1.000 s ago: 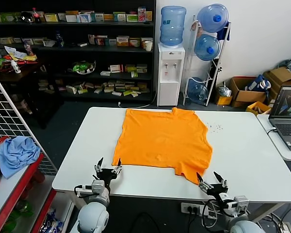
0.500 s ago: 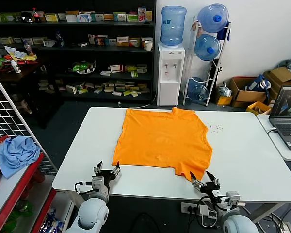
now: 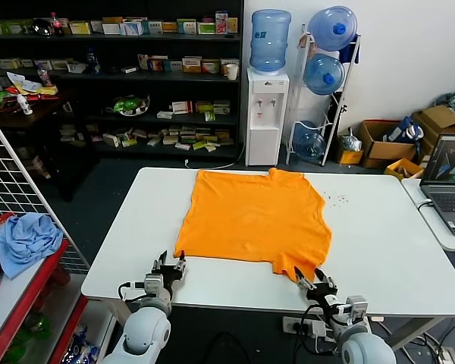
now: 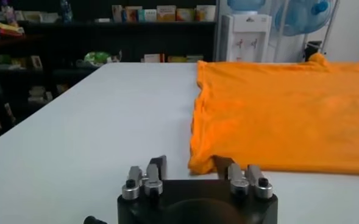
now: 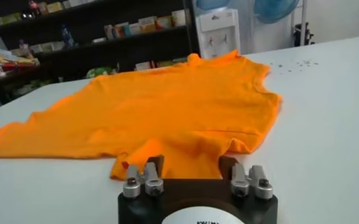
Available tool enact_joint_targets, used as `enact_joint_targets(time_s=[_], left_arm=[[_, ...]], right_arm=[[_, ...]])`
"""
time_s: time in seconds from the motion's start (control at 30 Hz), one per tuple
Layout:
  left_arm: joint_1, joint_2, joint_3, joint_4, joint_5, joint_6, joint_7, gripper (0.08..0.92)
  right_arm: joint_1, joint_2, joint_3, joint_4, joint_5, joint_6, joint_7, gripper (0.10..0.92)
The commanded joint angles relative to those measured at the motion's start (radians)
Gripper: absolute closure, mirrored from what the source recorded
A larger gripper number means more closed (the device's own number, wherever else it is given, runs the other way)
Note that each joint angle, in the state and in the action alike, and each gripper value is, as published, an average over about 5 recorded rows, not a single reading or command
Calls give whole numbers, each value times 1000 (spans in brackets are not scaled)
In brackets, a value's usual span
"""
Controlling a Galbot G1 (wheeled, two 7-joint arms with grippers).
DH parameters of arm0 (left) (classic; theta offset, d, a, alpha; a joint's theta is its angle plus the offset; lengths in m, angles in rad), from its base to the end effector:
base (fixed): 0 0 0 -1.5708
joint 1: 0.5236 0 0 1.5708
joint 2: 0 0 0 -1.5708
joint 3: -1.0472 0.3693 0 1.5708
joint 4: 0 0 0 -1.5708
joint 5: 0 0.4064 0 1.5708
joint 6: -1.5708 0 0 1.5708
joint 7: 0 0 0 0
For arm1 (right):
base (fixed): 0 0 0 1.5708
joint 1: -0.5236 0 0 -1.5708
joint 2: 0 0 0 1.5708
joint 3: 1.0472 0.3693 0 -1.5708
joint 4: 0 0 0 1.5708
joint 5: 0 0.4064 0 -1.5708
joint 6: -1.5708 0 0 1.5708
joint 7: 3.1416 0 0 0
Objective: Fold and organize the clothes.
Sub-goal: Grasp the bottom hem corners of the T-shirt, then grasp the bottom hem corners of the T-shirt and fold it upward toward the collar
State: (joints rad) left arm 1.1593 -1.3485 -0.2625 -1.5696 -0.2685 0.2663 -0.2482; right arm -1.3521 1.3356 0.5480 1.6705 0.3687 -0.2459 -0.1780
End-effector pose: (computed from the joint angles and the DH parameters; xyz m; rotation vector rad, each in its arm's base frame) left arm 0.3472 -0.0208 -0.4253 -0.0188 -2.7017 -0.0389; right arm 0.2903 -0.0862 -0.4242 0.2432 -2.6869 -0.2372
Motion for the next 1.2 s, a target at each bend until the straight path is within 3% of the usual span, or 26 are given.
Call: enact_joint_targets(time_s=[0.03, 0.33, 0.47, 0.93, 1.2], left_arm=[[3, -1, 1, 1, -2, 1, 5, 550], [28, 9, -3, -30, 1, -15, 21, 809], [46, 18, -3, -61, 2, -23, 18, 893], [198, 114, 0, -274, 17, -24, -3, 902], [248, 138, 1, -317, 42, -46, -1, 902]], right_arm=[[8, 2, -4, -2, 2, 0, 2, 588], [-17, -2, -7, 33, -33, -3, 11, 845], [-36, -5, -4, 55, -57, 1, 16, 901], [-303, -58, 44, 348, -143, -52, 108, 901], [-370, -88, 87, 416, -188, -42, 140, 901]])
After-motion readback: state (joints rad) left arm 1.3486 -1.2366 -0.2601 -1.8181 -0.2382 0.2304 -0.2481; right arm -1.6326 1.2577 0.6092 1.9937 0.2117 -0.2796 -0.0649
